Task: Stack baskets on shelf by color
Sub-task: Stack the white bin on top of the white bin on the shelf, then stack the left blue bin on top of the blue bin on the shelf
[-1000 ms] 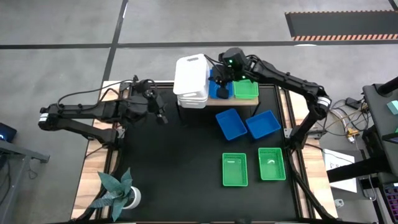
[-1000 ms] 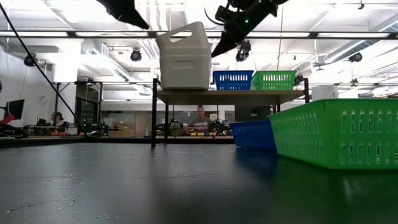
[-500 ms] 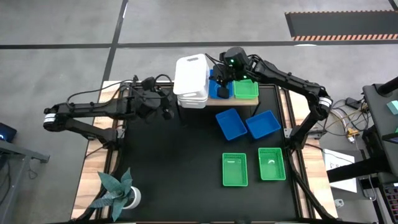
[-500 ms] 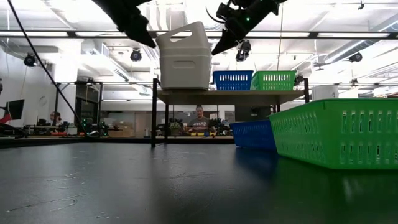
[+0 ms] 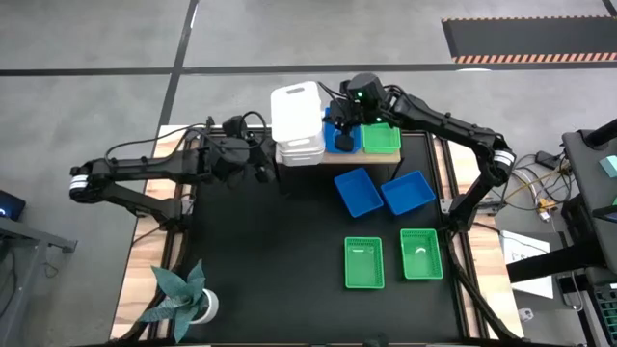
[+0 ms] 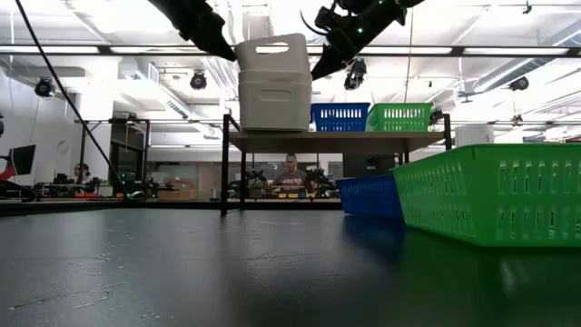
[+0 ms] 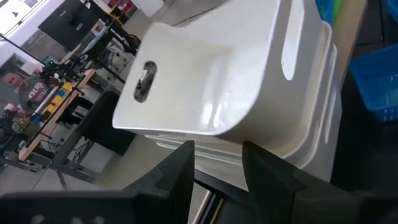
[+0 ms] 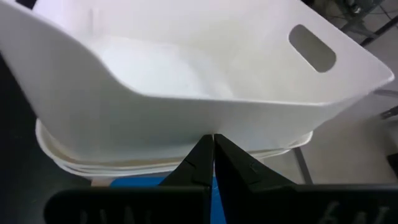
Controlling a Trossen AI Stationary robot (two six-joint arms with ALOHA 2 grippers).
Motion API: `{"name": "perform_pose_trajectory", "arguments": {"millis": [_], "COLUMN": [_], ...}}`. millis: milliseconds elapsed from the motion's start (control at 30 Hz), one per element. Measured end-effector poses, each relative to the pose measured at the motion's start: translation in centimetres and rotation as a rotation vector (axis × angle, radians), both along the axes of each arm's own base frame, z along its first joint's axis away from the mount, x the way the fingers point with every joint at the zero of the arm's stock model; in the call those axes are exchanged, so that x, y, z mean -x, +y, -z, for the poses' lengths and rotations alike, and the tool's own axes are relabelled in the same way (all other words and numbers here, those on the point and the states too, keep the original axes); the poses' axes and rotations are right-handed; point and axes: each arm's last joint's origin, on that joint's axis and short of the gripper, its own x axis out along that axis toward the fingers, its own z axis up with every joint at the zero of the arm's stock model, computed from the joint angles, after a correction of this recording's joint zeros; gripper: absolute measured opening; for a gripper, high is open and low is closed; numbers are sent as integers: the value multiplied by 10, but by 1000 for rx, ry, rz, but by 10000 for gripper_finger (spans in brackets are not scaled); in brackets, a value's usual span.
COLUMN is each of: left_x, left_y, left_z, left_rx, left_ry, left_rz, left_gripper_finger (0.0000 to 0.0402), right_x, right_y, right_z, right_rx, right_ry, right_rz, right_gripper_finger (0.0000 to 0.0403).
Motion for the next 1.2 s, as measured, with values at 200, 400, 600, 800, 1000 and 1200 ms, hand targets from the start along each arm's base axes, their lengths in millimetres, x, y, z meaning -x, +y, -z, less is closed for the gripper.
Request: {"name": "perform_pose_trajectory", "arguments": {"millis": [200,400,600,800,1000,1200], "left_x": [4,4,4,6,1,-15], "left_y": [0,-1,-7,-28,-59,-75], "left_z": [-2,0,-4,-9,2,23], "left_rx": [1,6,9,9,69,174], "left_ry": [-14,-9,-27,-53,-42,-18], "left_rz": [3,1,26,114,288,361], "left_gripper_finger": [120,120,120,120,120,120], "right_x": [0,3,14,38,61,81], "right_y": [0,2,10,37,81,125], "right_z": [2,3,-14,-36,-43,-37], "right_rx": [-19,-38,-18,-40,-96,-144], "right_ry": [2,37,8,18,78,81], "right_rz": [7,16,18,-7,-89,-186], "right_gripper_finger": [8,8,8,8,8,8]}}
